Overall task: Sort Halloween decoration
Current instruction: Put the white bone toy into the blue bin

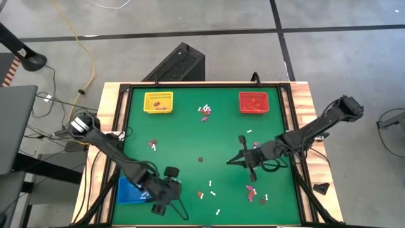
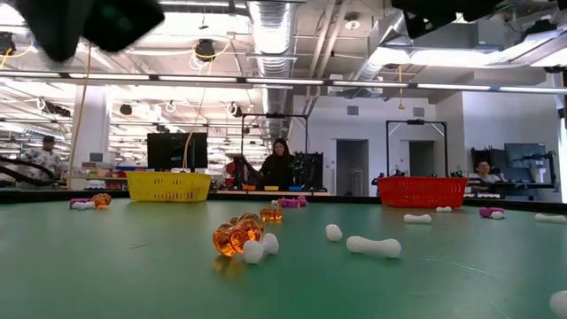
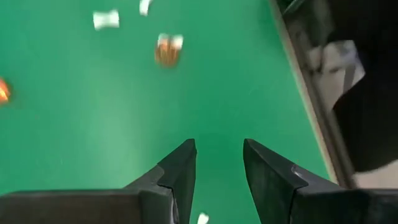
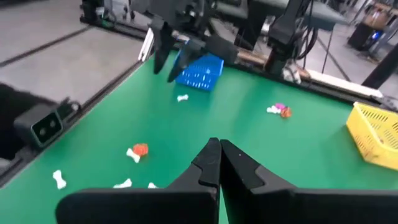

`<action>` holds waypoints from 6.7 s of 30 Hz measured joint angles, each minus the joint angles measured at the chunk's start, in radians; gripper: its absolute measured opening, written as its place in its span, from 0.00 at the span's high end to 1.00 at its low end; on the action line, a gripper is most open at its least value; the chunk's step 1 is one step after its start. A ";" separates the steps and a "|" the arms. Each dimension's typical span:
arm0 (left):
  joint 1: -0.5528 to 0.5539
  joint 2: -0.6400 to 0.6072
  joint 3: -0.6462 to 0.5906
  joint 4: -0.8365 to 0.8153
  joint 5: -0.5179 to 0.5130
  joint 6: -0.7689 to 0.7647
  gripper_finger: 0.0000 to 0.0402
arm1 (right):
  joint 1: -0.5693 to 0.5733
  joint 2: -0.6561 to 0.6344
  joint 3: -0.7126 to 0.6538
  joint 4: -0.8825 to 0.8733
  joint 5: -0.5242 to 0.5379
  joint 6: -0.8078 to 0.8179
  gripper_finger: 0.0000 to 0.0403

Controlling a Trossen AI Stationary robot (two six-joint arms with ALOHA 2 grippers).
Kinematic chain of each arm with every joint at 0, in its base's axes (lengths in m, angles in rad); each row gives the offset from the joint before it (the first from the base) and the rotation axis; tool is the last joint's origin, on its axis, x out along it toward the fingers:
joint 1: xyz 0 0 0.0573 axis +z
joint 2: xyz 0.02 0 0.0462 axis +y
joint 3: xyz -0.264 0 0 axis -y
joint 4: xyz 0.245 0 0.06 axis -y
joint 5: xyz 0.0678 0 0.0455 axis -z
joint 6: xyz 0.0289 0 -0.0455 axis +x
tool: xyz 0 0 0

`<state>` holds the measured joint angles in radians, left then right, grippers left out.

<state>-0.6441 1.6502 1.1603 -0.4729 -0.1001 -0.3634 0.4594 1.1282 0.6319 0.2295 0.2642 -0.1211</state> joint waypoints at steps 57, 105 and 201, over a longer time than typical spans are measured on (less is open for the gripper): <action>0.010 0.197 -0.107 -0.087 0.206 0.016 0.84 | 0.005 0.005 0.000 -0.018 -0.002 -0.011 0.92; 0.276 -0.010 -0.140 -0.334 0.270 -0.627 0.56 | 0.005 0.005 0.000 -0.016 -0.003 0.008 0.92; 0.266 0.138 -0.038 0.042 -0.062 0.621 0.63 | 0.005 0.005 0.000 -0.031 -0.004 0.008 0.92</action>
<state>-0.3784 1.7882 1.1222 -0.4309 -0.1621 0.2575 0.4642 1.1336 0.6323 0.1981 0.2602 -0.1131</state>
